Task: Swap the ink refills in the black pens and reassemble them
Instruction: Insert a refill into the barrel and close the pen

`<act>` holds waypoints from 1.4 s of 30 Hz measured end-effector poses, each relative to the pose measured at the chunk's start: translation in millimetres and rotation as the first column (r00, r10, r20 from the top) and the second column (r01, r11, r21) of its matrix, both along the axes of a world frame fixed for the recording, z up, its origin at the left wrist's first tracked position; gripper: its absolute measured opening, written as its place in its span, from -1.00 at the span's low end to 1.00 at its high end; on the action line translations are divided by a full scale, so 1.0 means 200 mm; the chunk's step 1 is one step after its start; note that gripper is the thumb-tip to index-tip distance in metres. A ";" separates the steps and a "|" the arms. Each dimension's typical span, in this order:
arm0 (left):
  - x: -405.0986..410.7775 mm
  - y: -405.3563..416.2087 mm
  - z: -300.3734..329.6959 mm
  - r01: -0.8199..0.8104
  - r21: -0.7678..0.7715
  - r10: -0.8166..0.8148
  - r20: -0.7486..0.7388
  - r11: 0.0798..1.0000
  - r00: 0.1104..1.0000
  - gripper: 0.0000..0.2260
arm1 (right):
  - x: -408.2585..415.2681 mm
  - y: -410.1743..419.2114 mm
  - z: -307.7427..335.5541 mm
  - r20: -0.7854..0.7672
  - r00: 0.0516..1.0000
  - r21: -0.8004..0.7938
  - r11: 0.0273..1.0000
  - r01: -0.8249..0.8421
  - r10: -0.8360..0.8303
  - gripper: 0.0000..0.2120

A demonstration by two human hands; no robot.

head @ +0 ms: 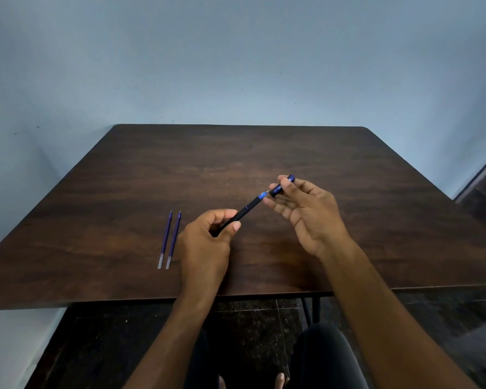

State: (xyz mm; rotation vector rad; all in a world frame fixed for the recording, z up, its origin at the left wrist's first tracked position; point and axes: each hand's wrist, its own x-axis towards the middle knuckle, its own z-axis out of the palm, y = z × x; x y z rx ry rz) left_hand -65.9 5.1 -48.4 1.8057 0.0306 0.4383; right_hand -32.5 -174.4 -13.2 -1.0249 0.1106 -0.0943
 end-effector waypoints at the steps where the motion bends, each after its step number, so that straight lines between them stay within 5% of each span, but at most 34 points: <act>1: 0.00 0.00 0.01 -0.002 0.022 0.002 0.009 1.000 1.000 -0.78 | -0.01 0.00 0.02 0.019 1.000 0.009 1.000 -0.011 0.011 -0.80; 42: -0.09 -0.03 0.16 -0.012 0.114 0.005 0.061 0.993 0.998 -0.79 | -0.16 0.05 0.08 0.105 0.994 -0.068 0.998 -0.017 0.024 -0.79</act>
